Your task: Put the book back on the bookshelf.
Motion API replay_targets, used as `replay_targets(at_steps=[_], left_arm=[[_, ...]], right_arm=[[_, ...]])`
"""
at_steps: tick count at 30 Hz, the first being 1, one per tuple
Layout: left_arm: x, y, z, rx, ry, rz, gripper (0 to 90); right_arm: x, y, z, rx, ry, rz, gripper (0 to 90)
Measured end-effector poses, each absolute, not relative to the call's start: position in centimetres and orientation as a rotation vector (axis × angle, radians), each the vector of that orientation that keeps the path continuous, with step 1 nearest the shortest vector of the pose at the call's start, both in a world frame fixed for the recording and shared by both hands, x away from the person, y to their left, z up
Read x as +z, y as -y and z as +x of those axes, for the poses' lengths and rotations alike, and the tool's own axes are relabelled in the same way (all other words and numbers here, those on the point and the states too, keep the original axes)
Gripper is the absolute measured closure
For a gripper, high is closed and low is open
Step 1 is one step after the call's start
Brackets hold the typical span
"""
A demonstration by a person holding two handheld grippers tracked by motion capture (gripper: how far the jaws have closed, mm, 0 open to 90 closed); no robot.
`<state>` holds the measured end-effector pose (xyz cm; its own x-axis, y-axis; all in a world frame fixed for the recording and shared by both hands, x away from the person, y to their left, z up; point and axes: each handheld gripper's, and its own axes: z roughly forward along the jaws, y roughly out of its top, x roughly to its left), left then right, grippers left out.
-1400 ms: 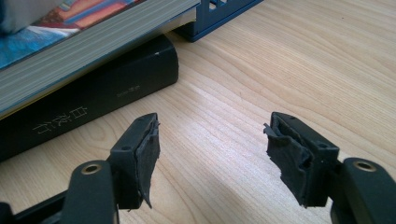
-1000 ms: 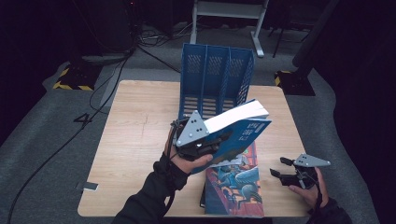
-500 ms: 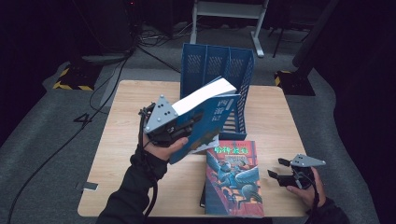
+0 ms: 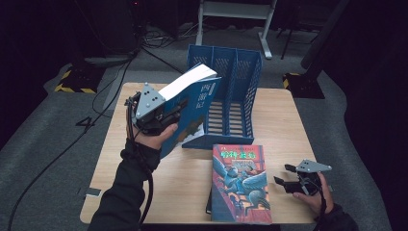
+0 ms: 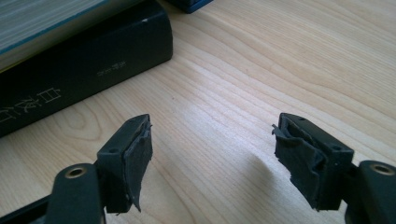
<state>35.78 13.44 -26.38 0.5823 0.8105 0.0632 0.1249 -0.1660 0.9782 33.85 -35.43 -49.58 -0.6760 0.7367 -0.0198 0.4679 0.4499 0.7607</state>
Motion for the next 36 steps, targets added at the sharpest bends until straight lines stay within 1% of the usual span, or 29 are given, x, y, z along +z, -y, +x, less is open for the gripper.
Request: replay_targets(at_steps=[11,19,36], left_arm=[[-26.1,-12.7,39.1,0.748,-0.880,1.617,61.2],[-26.3,-12.0,41.8,0.783,-0.952,1.623,61.2],[-26.8,-10.4,45.2,0.793,-1.048,1.598,61.2]], right_arm=[[-49.7,35.4,33.8,1.069,-2.367,1.019,28.0],[-49.8,35.3,33.7,1.054,-2.382,1.009,28.1],[-49.9,35.4,33.7,1.049,-2.386,1.001,28.1]])
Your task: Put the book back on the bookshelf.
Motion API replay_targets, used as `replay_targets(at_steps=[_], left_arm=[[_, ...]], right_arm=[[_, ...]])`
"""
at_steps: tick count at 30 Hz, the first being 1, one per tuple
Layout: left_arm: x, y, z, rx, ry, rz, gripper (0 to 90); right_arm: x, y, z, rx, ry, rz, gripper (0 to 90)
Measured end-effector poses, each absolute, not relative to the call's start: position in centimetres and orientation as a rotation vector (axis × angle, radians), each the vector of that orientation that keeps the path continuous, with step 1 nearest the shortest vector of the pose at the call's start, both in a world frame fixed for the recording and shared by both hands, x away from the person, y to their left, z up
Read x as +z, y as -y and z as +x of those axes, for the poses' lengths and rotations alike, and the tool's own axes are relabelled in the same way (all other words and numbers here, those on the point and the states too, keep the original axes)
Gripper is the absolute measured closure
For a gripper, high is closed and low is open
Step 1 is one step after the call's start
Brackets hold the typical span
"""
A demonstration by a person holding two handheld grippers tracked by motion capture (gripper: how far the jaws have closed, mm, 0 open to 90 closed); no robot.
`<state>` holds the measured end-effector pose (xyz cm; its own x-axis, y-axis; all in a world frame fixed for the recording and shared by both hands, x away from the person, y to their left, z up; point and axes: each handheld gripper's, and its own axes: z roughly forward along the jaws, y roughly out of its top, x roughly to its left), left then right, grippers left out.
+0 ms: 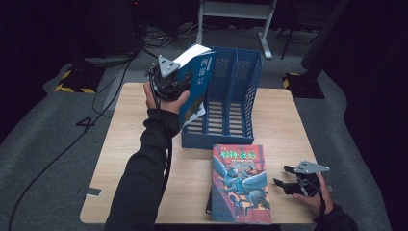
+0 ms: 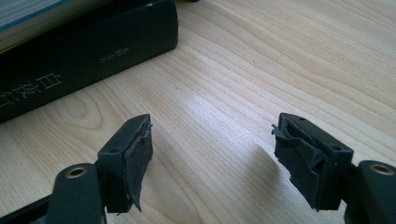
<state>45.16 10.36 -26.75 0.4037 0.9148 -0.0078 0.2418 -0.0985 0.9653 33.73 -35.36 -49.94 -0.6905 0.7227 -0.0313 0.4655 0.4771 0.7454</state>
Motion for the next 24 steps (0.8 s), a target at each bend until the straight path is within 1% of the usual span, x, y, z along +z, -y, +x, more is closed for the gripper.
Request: replay_targets(at_steps=[8,14,24], left_arm=[[-26.7,-9.4,46.4,0.828,-1.097,1.587,61.2],[-26.9,-8.9,47.6,0.826,-1.151,1.548,61.2],[-27.2,-8.3,49.2,0.835,-1.190,1.529,61.1]], right_arm=[[-50.0,35.3,33.7,1.048,-2.390,0.997,28.2],[-50.0,35.4,33.6,1.051,-2.391,0.999,28.2],[-50.1,35.3,33.6,1.047,-2.395,0.997,28.2]])
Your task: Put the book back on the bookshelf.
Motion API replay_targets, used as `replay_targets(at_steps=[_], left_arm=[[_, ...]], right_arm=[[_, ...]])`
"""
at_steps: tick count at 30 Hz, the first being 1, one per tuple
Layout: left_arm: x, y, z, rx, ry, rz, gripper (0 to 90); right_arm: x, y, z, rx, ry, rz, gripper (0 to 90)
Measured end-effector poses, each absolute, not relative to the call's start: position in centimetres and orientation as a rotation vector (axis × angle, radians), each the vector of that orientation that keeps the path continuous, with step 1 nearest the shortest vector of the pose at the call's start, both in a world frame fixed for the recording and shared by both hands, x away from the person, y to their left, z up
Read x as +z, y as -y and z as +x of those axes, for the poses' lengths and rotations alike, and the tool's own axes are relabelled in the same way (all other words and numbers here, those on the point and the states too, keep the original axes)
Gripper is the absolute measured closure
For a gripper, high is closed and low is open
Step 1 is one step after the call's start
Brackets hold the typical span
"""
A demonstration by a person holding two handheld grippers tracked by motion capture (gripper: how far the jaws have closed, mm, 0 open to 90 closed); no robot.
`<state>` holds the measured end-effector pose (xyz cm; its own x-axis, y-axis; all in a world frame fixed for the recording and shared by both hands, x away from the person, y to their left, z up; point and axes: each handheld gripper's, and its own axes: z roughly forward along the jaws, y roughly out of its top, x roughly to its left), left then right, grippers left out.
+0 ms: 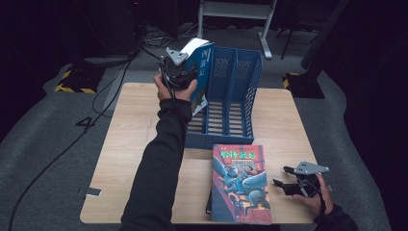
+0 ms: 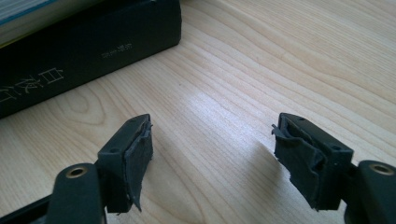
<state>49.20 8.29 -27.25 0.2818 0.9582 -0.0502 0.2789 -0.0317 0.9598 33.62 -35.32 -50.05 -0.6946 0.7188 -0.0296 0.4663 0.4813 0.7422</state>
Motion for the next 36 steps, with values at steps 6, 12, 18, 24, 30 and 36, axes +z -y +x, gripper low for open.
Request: replay_targets(at_steps=[6,12,18,24,30,36], left_arm=[[-27.7,-7.7,50.2,0.852,-1.223,1.526,61.2],[-28.0,-7.4,50.9,0.850,-1.255,1.506,61.2],[-27.8,-6.9,51.5,0.849,-1.265,1.530,61.1],[-28.7,-6.0,51.7,0.833,-1.268,1.534,61.0],[-30.4,-5.6,52.4,0.835,-1.283,1.528,61.0],[-32.3,-5.8,53.0,0.801,-1.284,1.496,60.9]], right_arm=[[-50.1,35.3,33.6,1.046,-2.401,0.992,28.3],[-50.1,35.2,33.5,1.045,-2.402,0.995,28.3],[-50.1,35.2,33.5,1.043,-2.403,0.994,28.3],[-50.1,35.2,33.4,1.043,-2.401,0.988,28.4],[-50.0,35.1,33.3,1.047,-2.401,0.979,28.5],[-50.1,35.3,33.4,1.052,-2.401,0.987,28.5]])
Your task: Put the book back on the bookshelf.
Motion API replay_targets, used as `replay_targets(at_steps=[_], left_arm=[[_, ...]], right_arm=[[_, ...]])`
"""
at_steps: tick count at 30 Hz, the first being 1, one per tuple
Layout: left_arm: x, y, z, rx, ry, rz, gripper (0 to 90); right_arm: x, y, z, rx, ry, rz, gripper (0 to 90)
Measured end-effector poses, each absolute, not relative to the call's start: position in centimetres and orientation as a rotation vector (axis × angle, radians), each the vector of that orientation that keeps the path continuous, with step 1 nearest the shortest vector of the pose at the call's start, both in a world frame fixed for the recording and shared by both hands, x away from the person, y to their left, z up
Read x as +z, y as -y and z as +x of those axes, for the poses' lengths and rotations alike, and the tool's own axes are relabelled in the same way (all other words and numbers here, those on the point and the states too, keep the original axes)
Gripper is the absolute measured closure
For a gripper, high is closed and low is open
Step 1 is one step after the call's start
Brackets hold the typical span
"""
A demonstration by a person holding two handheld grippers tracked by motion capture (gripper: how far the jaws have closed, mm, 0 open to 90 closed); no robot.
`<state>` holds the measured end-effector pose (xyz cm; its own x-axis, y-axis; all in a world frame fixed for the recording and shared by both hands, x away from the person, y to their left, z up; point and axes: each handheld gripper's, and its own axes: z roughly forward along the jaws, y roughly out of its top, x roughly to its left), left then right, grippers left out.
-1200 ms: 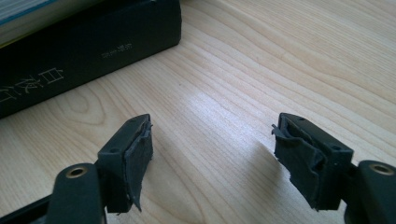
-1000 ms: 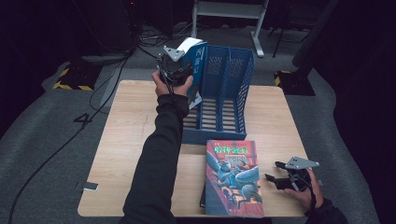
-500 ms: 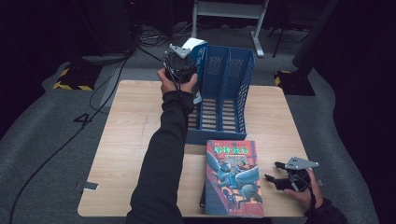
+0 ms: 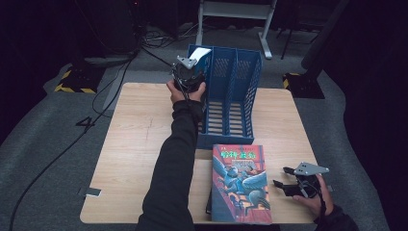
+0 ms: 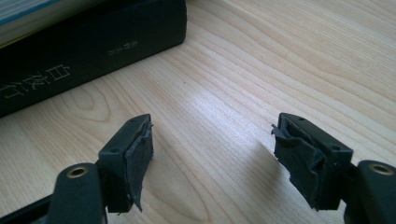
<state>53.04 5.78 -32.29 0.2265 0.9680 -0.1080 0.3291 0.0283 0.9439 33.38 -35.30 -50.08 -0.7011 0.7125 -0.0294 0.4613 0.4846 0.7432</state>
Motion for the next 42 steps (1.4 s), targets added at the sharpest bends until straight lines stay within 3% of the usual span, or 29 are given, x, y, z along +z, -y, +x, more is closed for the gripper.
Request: replay_targets(at_steps=[12,42], left_arm=[[-34.8,-6.8,52.6,0.743,-1.274,1.499,60.5],[-36.7,-8.0,47.6,0.776,-1.145,1.588,58.3]], right_arm=[[-50.1,35.2,33.3,1.043,-2.406,0.974,28.7],[-50.1,34.9,33.5,1.035,-2.411,0.966,29.1]])
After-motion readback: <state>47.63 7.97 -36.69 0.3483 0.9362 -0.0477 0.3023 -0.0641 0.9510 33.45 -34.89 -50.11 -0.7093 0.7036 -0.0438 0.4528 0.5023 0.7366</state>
